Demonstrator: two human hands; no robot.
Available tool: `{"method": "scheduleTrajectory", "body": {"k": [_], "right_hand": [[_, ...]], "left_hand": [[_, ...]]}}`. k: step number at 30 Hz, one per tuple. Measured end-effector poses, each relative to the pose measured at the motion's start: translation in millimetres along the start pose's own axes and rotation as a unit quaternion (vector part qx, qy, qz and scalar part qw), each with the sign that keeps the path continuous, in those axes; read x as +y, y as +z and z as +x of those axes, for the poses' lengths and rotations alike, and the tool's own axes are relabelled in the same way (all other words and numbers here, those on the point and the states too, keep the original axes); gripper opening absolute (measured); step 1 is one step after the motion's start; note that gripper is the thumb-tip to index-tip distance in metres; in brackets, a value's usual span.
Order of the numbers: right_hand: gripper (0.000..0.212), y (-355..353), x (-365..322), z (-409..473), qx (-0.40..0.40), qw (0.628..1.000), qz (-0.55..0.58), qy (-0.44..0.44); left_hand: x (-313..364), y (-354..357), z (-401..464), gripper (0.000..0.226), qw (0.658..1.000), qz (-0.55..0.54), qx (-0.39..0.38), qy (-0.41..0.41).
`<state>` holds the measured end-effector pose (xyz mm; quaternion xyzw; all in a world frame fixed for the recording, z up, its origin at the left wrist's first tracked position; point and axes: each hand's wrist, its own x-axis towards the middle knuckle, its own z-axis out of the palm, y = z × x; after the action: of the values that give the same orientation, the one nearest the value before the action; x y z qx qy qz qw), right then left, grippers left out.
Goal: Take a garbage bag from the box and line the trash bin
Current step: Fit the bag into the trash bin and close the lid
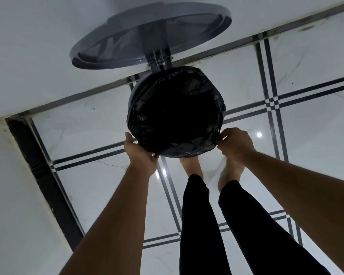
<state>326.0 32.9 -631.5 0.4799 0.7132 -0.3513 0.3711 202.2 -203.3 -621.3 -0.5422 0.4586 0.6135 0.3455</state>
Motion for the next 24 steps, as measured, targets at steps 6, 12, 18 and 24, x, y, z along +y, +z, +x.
{"method": "scheduleTrajectory", "body": {"k": [6, 12, 18, 24], "right_hand": [[0.057, -11, -2, 9, -0.01, 0.986, 0.144, 0.088], [0.045, -39, -45, -8, 0.238, 0.953, 0.147, -0.115], [0.05, -36, -103, 0, 0.228, 0.925, 0.029, -0.303], [0.08, -11, -125, 11, 0.134, 0.948, -0.086, -0.276]], "left_hand": [[-2, -10, -2, 0.053, 0.992, 0.1, 0.075, 0.024], [5, -6, -14, 0.02, 0.845, 0.31, 0.3, 0.316], [19, 19, -20, 0.026, 0.697, 0.459, 0.114, 0.539], [10, 36, 7, 0.071, 0.606, 0.621, 0.082, 0.49]]}}
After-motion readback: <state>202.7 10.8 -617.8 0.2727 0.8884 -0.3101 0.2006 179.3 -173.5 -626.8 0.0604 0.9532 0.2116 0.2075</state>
